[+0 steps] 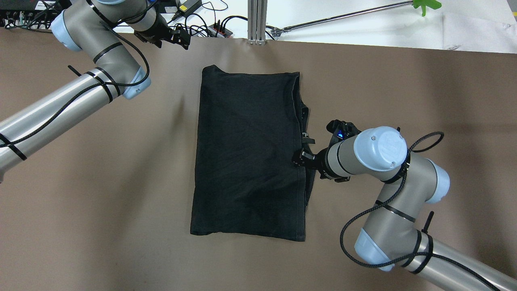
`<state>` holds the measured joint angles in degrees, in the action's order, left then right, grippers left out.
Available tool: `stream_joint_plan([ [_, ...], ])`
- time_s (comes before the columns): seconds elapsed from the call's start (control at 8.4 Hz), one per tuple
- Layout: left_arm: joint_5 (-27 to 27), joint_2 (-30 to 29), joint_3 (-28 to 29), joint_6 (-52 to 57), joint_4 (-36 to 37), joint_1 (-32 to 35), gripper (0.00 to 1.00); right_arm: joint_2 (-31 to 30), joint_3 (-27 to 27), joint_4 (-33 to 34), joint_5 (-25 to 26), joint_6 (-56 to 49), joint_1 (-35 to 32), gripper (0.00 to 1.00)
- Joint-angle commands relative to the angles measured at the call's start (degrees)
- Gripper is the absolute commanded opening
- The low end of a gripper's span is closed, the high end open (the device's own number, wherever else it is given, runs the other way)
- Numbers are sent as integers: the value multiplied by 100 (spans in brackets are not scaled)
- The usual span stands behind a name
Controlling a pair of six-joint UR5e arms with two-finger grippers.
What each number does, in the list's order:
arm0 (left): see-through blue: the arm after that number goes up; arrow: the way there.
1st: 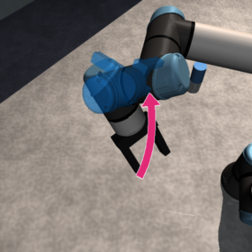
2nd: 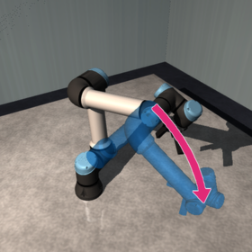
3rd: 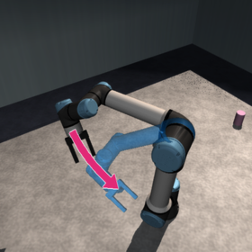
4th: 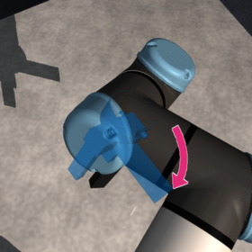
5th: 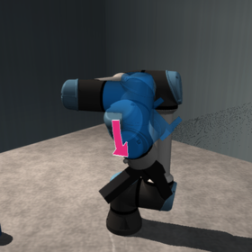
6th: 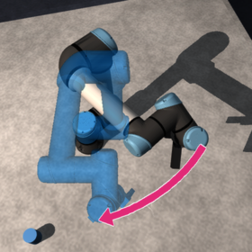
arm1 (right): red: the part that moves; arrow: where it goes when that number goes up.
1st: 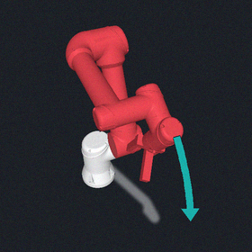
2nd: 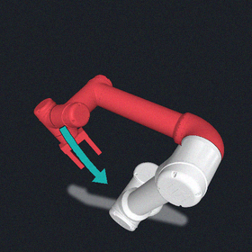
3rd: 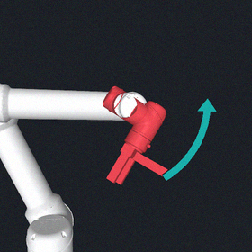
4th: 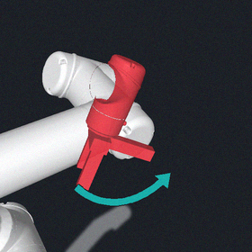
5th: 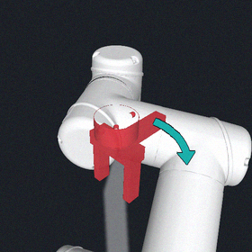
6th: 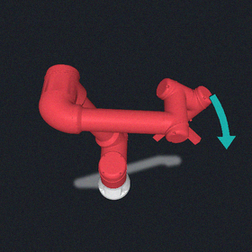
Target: Fold clothes
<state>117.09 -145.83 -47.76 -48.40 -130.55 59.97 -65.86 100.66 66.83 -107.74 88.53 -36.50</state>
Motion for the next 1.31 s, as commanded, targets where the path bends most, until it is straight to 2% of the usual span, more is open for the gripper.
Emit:
stream_joint_plan([
  [0.0, -2, 54, -49, -3, 3, -3, 94, -348, 358, -107, 986, 1706, 772, 86],
  [0.24, -11, 63, -41, 6, -6, -3, 94, -549, 314, -406, 1543, 1774, 1283, 85],
  [0.6, -19, 212, -206, -3, -6, -11, 94, -717, 314, -407, 1589, 1738, 1339, 85],
  [0.95, -20, 222, -208, -3, -6, -38, 94, -595, 261, -407, 1948, 1791, 1462, 70],
  [1.19, -20, 222, -208, -3, -6, -38, 94, -499, 34, -407, 2090, 1765, 1462, 69],
])
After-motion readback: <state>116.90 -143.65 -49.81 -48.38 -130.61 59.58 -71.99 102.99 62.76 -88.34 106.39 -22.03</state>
